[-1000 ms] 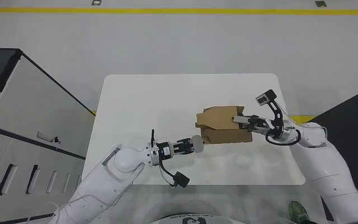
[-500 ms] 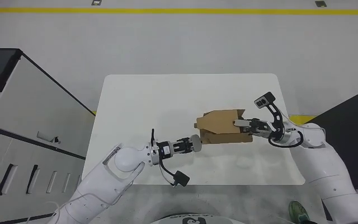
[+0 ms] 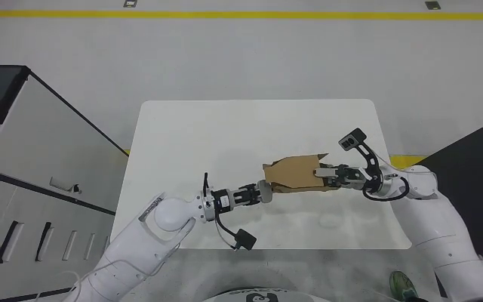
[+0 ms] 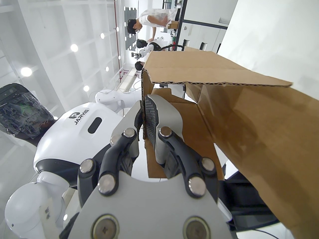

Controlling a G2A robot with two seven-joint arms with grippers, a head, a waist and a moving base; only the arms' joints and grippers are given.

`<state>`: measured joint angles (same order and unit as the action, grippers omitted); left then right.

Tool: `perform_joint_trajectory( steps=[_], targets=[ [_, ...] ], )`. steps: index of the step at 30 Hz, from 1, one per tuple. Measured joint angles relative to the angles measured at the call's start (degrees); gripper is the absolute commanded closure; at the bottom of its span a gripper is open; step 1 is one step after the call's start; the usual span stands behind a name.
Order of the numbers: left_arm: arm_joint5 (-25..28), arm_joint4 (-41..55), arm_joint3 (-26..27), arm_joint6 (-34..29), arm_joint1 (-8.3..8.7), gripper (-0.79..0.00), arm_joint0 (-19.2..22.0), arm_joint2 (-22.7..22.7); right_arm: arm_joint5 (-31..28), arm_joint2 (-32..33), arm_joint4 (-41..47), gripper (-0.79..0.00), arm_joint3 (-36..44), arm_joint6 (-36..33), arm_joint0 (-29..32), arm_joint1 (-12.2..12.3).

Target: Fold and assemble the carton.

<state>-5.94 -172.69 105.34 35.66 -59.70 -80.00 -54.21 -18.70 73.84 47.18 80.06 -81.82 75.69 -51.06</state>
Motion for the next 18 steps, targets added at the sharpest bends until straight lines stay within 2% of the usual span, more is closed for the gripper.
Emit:
perform_joint_trajectory(
  steps=[3,4,5,6,12,18],
  targets=[
    [-0.21,-0.01,0.12,-0.03,0.02,0.000,-0.05,0.02,-0.07,0.03,-0.14,0.000,-0.05,-0.04,0.05,-0.10],
    [-0.32,-0.07,0.14,-0.03,0.03,0.000,-0.09,0.03,-0.10,0.06,-0.26,-0.031,-0.04,-0.05,0.05,-0.13],
    [-0.36,-0.13,0.15,-0.02,0.04,0.000,-0.11,0.03,-0.13,0.08,-0.33,-0.111,-0.03,-0.05,0.05,-0.16],
    [-0.40,-0.20,0.18,-0.01,0.05,0.000,-0.13,0.04,-0.16,0.10,-0.38,-0.148,0.00,-0.05,0.06,-0.18],
    [-0.48,-0.60,0.33,-0.03,0.14,0.000,-0.31,0.00,-0.46,-0.02,-0.95,-0.145,0.32,0.12,-0.19,-0.42],
    [-0.49,-0.66,0.49,-0.21,0.21,0.000,-0.50,-0.14,-0.76,-0.22,-1.53,-0.046,0.29,0.45,-0.93,-0.69]
  ],
)
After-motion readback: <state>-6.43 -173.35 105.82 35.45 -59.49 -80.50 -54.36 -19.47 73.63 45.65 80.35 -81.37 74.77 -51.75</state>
